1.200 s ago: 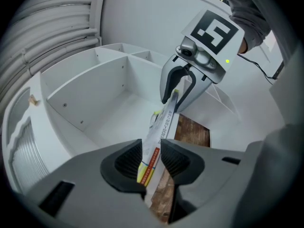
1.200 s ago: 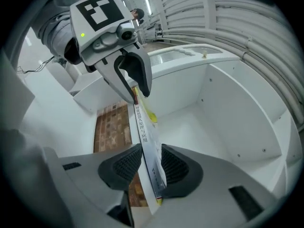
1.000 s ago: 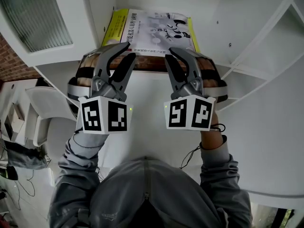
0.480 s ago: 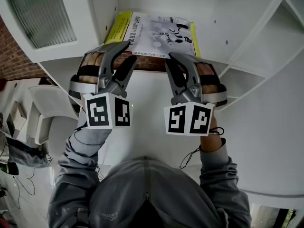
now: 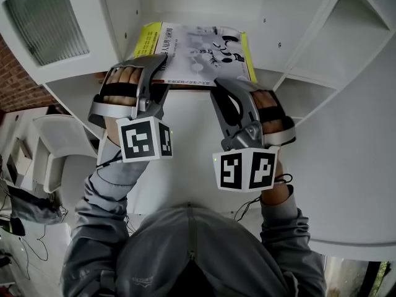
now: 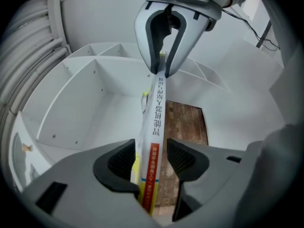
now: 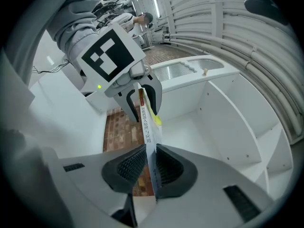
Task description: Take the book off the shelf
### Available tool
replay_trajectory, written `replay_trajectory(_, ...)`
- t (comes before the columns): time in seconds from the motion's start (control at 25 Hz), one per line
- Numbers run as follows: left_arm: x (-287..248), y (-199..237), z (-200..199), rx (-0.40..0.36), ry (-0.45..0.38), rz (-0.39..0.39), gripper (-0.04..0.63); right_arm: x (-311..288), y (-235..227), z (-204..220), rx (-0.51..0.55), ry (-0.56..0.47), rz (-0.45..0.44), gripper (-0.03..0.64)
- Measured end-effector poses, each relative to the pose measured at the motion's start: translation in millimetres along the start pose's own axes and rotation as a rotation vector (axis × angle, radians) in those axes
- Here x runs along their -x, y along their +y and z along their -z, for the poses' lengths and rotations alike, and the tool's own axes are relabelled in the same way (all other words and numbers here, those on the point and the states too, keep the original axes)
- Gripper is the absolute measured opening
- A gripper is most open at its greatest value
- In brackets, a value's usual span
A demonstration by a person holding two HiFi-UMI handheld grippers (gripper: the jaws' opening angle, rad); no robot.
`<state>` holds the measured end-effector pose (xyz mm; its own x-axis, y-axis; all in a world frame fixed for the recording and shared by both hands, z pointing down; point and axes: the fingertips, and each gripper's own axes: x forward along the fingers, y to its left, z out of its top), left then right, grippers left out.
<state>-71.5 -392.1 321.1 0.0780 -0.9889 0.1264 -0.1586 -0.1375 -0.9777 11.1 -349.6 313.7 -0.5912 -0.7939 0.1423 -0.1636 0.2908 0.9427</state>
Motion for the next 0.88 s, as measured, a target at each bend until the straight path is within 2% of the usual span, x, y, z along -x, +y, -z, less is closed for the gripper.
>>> replay_trajectory(0.12,-8,0,-1,-0.042,0.014,-0.012,0.21,0,0,2,0.008,-0.008,-0.012,0.078)
replay_trajectory(0.28,-17,-2,-2,-0.056,0.014,-0.007,0.206,1,0,4,0.005,-0.016,-0.032,0.078)
replay_trajectory(0.44,-20,4,-1,-0.064,0.01,-0.047,0.122,0,1,4,-0.01,-0.023,-0.051,0.078)
replay_trajectory(0.56,-21,2,0,-0.075,0.015,-0.031,0.092,-1,2,5,-0.008,-0.021,-0.058,0.078)
replay_trajectory(0.88,-17,3,-2,-0.091,0.051,0.003,0.086,0,-1,6,0.0,0.003,-0.039,0.1)
